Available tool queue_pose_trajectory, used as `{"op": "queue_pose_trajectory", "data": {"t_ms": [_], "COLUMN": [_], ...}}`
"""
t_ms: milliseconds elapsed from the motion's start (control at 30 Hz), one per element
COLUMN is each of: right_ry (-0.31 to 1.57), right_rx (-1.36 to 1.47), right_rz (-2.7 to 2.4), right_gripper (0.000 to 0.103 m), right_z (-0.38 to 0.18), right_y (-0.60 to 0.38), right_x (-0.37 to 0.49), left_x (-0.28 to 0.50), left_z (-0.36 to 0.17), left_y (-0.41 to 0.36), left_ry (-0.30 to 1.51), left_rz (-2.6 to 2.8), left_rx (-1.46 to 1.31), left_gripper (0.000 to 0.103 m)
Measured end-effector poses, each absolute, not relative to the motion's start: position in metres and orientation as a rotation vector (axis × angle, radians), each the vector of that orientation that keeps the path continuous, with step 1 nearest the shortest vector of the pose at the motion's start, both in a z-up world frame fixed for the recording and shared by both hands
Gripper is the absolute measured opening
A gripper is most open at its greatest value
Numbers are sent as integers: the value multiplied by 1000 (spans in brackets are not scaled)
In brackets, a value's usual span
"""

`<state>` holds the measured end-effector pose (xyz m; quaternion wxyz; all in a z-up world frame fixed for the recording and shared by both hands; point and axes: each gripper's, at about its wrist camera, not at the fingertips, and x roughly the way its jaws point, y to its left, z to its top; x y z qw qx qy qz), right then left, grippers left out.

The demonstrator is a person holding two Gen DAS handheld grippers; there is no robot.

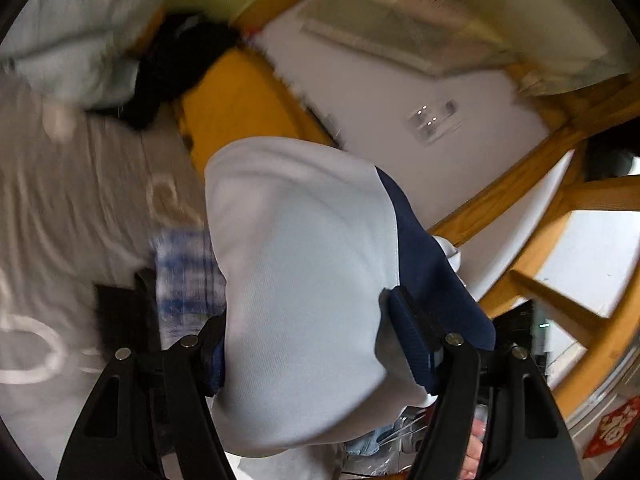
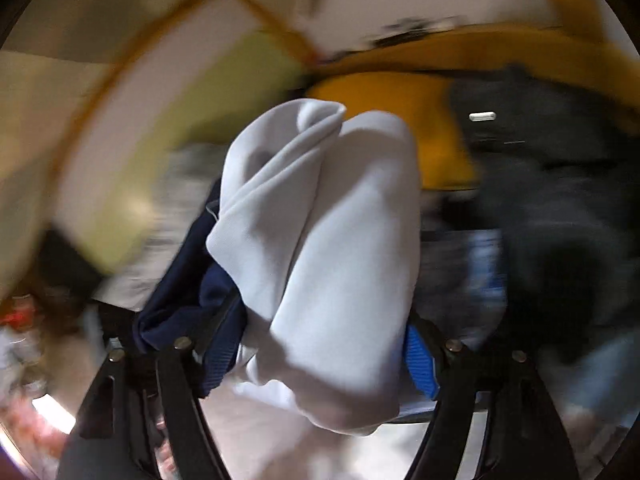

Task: Fold large clothes
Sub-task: 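Lift the folded jacket with both grippers and carry it toward the clothes stack, then lower the folded jacket onto the plaid shirt stack and open both grippers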

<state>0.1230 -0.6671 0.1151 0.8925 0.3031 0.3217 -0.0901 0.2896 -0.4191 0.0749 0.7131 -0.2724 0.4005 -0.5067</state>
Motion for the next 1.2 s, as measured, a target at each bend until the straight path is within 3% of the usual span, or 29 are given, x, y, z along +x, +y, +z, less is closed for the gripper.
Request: {"op": "queue_pose_trajectory", "data": {"t_ms": [67, 200, 267, 400, 500, 733, 1200], "right_ry": [709, 704, 680, 680, 645, 564, 535], "right_rx": [585, 486, 501, 438, 316, 234, 306], "right_rz": [-335, -477, -460, -499, -544, -494, -471], "right_gripper": [72, 84, 84, 91, 96, 101, 101], "right_z": [102, 48, 39, 46, 54, 73, 82], "right_y": [-673, -678, -677, -668, -650, -628, -623], "right_x": [125, 123, 117, 124, 121, 108, 88], "left_x": [291, 273, 270, 259, 257, 239, 240], "left_z": [47, 29, 29, 29, 38, 57, 65], "left_y": [-442, -460, -458, -452, -455, -436, -417], "left_ry": [957, 865, 864, 857, 827, 671, 690], "left_rz": [-1102, -970, -904, -843, -779, -756, -825], "left_rx": [-572, -334, -295, -210, -162, -88, -189], "left_gripper": [69, 74, 89, 93, 102, 101, 101]}}
